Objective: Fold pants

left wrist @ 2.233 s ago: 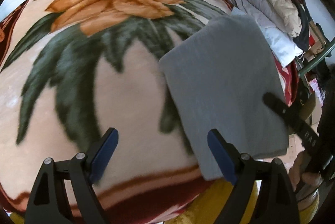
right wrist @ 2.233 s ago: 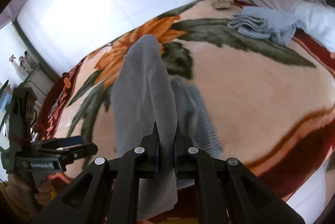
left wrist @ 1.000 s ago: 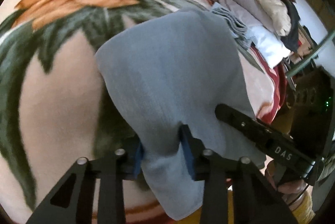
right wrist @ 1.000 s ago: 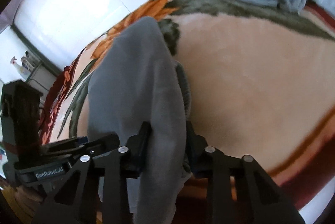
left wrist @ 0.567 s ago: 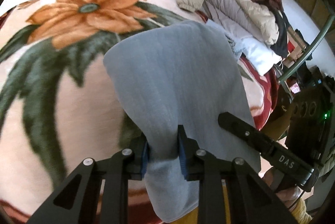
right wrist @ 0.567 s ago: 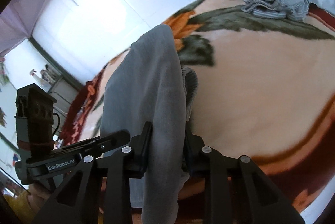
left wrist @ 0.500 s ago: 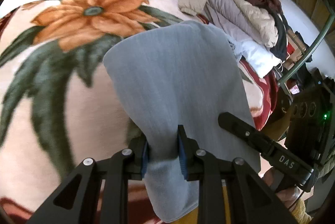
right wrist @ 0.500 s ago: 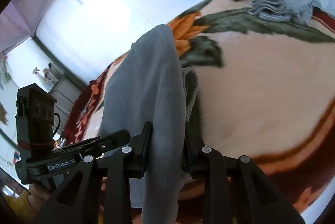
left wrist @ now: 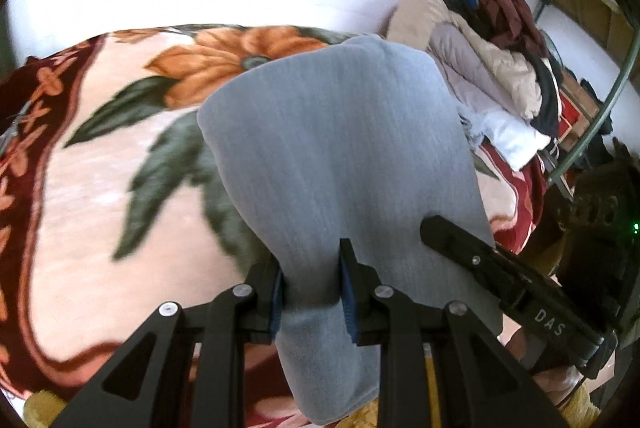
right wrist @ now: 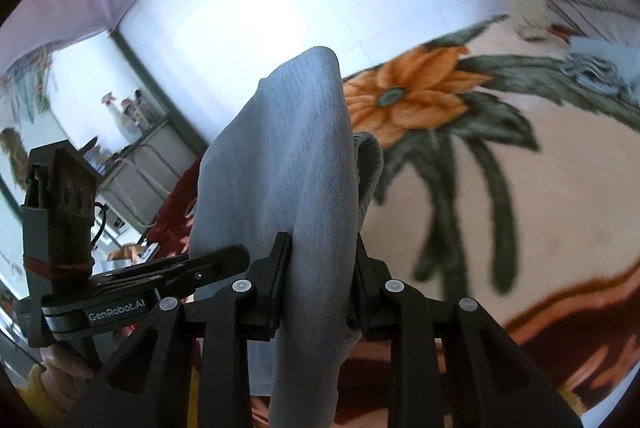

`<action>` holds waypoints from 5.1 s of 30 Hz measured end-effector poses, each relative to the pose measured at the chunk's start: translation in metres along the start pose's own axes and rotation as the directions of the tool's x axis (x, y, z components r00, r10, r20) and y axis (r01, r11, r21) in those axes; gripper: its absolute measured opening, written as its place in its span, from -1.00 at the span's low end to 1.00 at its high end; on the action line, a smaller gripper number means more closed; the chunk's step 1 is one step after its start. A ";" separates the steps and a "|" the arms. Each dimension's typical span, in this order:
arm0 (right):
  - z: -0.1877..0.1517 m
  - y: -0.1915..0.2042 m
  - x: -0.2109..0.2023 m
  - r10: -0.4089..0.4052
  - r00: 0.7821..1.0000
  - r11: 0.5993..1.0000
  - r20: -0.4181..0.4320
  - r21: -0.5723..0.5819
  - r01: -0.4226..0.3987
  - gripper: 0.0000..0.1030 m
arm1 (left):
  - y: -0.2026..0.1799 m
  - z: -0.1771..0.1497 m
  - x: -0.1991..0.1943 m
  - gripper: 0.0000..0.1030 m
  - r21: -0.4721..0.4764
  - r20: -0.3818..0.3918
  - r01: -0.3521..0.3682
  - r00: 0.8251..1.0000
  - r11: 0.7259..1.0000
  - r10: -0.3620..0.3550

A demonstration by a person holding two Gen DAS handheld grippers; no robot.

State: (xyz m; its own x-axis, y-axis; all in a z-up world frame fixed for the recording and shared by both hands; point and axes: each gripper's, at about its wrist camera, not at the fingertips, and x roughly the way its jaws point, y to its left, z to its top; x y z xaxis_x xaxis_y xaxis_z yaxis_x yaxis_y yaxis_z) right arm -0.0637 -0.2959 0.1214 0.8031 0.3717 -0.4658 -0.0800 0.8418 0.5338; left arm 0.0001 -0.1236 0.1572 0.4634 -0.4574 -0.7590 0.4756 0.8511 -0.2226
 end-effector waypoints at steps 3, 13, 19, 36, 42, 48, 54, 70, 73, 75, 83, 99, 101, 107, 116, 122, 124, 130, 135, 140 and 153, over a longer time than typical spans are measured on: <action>0.000 0.026 -0.001 0.013 1.000 0.999 0.006 -0.036 -0.013 -0.45 | 0.014 -0.005 -0.026 -0.52 -0.020 0.031 -0.017 0.999 1.000 0.018; 0.000 0.098 0.011 0.040 0.999 0.992 0.017 -0.121 -0.037 -0.45 | 0.062 -0.012 -0.086 -0.52 -0.066 0.102 -0.038 0.994 0.997 0.044; 0.003 0.113 0.044 0.036 0.999 0.992 0.005 -0.125 -0.035 -0.45 | 0.095 -0.003 -0.086 -0.52 -0.079 0.116 -0.041 0.992 0.996 0.050; -0.029 0.076 0.165 -0.025 0.976 1.000 -0.216 -0.017 0.022 -0.45 | 0.195 -0.012 0.031 -0.51 -0.191 -0.090 -0.019 0.996 0.981 0.002; -0.028 0.058 0.189 -0.055 0.962 0.999 -0.268 -0.013 0.053 -0.45 | 0.209 -0.011 0.073 -0.40 -0.127 -0.161 -0.019 0.987 0.992 -0.002; -0.022 0.053 0.197 -0.107 0.947 0.990 -0.301 -0.124 0.073 -0.29 | 0.214 -0.007 0.072 0.03 -0.098 -0.151 -0.068 0.987 0.993 0.052; -0.008 0.066 0.164 -0.163 0.970 0.971 -0.178 -0.202 0.126 -0.29 | 0.211 -0.003 0.040 0.00 -0.138 -0.090 -0.127 0.989 0.982 0.115; -0.004 0.057 0.237 -0.185 0.955 0.953 -0.233 -0.281 0.116 -0.88 | 0.219 0.025 0.093 -0.53 -0.191 -0.085 -0.117 0.991 0.975 0.102; 0.001 0.058 0.229 -0.169 0.955 0.960 -0.245 -0.261 0.103 -0.88 | 0.220 0.024 0.092 -0.53 -0.198 -0.085 -0.115 0.991 0.973 0.100; 0.005 0.061 0.218 -0.144 0.957 0.968 -0.252 -0.234 0.084 -0.88 | 0.218 0.024 0.083 -0.53 -0.202 -0.085 -0.121 0.991 0.972 0.106; -0.019 0.090 0.155 -0.057 0.952 0.963 -0.302 -0.267 -0.027 -0.86 | 0.202 -0.005 0.033 -0.53 -0.252 -0.077 -0.098 0.994 0.963 0.081; -0.083 0.056 0.165 -0.153 0.889 0.966 -0.432 -0.255 0.042 -0.91 | 0.193 -0.079 0.037 -0.14 -0.321 -0.159 -0.152 0.982 0.935 0.105; -0.084 0.056 0.164 -0.156 0.888 0.966 -0.433 -0.254 0.046 -0.91 | 0.192 -0.080 0.037 -0.13 -0.315 -0.157 -0.156 0.981 0.936 0.111; -0.083 0.061 0.152 -0.143 0.896 0.970 -0.420 -0.238 0.044 -0.84 | 0.176 -0.082 0.025 -0.15 -0.271 -0.154 -0.204 0.974 0.941 0.166; -0.091 0.080 0.125 -0.182 0.914 0.956 -0.364 -0.283 0.078 -0.25 | 0.156 -0.093 0.010 0.12 -0.254 -0.147 -0.220 0.971 0.942 0.187; -0.101 0.074 0.120 -0.270 0.905 0.931 -0.328 -0.328 0.159 -0.08 | 0.138 -0.108 0.015 0.42 -0.195 -0.163 -0.266 0.958 0.944 0.236; -0.103 0.069 0.122 -0.291 0.906 0.925 -0.308 -0.332 0.184 -0.07 | 0.135 -0.111 0.020 0.52 -0.175 -0.167 -0.284 0.952 0.943 0.256; -0.103 0.054 0.131 -0.291 0.907 0.939 -0.304 -0.272 0.210 0.19 | 0.133 -0.114 0.033 0.57 -0.159 -0.140 -0.297 0.951 0.941 0.276; -0.105 0.046 0.140 -0.299 0.906 0.942 -0.299 -0.244 0.230 0.33 | 0.138 -0.115 0.038 0.70 -0.161 -0.121 -0.314 0.947 0.936 0.297; -0.112 0.045 0.147 -0.325 0.906 0.924 -0.270 -0.296 0.243 0.35 | 0.139 -0.115 0.044 0.78 -0.142 -0.123 -0.315 0.946 0.938 0.299; -0.115 0.043 0.146 -0.312 0.919 0.928 -0.240 -0.283 0.241 0.40 | 0.141 -0.116 0.045 0.81 -0.150 -0.120 -0.306 0.949 0.940 0.290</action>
State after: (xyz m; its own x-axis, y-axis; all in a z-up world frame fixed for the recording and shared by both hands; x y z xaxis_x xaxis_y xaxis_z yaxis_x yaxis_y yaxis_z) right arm -0.0177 -0.1601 -0.0046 0.6210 0.1728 -0.7645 -0.0479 0.9819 0.1830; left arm 0.0015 0.0057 0.0207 0.4883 -0.1566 -0.8585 0.1930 0.9788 -0.0687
